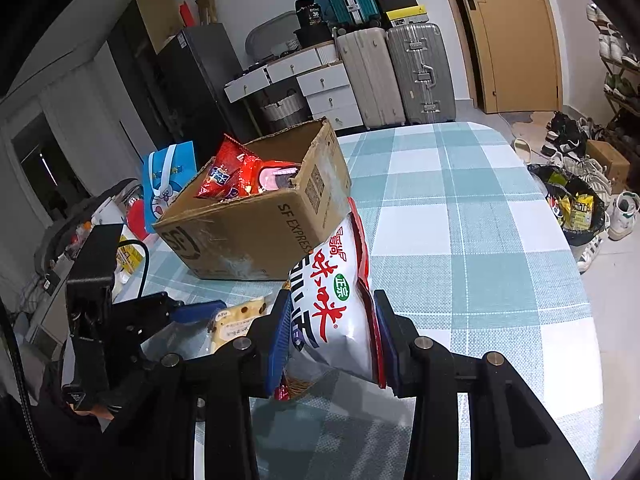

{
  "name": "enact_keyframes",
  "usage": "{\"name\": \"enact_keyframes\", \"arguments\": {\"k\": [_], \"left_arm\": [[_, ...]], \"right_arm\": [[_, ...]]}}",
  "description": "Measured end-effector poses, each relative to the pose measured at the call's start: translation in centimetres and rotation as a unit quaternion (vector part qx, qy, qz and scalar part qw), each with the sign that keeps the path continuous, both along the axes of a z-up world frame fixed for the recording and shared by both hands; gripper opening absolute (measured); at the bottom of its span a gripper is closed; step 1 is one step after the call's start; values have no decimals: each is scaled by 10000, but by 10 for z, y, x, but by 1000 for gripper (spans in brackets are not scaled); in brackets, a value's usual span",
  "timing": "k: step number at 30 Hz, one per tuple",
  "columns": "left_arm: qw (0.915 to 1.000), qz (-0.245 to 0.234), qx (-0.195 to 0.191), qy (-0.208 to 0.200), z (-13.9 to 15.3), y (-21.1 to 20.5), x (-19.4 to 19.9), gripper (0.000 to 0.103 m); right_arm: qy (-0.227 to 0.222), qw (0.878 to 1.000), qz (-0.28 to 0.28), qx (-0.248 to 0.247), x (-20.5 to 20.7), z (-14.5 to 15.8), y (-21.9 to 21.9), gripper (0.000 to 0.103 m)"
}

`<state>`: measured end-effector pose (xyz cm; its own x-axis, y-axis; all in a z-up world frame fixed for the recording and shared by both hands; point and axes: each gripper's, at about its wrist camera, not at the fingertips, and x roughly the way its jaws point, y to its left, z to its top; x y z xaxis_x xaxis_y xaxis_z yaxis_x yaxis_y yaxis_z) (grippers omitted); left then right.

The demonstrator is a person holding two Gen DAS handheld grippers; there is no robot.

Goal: Organize snacks
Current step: 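Grasp the cream biscuit pack with the left gripper while the right holds the white bag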

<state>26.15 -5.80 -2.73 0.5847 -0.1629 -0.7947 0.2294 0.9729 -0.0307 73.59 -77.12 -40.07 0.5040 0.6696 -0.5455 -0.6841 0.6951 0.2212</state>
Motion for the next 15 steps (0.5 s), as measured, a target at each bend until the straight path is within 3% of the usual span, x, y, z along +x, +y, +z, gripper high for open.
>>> {"name": "enact_keyframes", "arguments": {"k": [6,15], "left_arm": [[9997,147,-106,-147,5,12,-27,66],[9969,356,-404,-566,44,41,-62,66]], "right_arm": [[4,10000,4,14,-2,1,0,39],[-99,9999,82,49,-7,5,5,39]]}}
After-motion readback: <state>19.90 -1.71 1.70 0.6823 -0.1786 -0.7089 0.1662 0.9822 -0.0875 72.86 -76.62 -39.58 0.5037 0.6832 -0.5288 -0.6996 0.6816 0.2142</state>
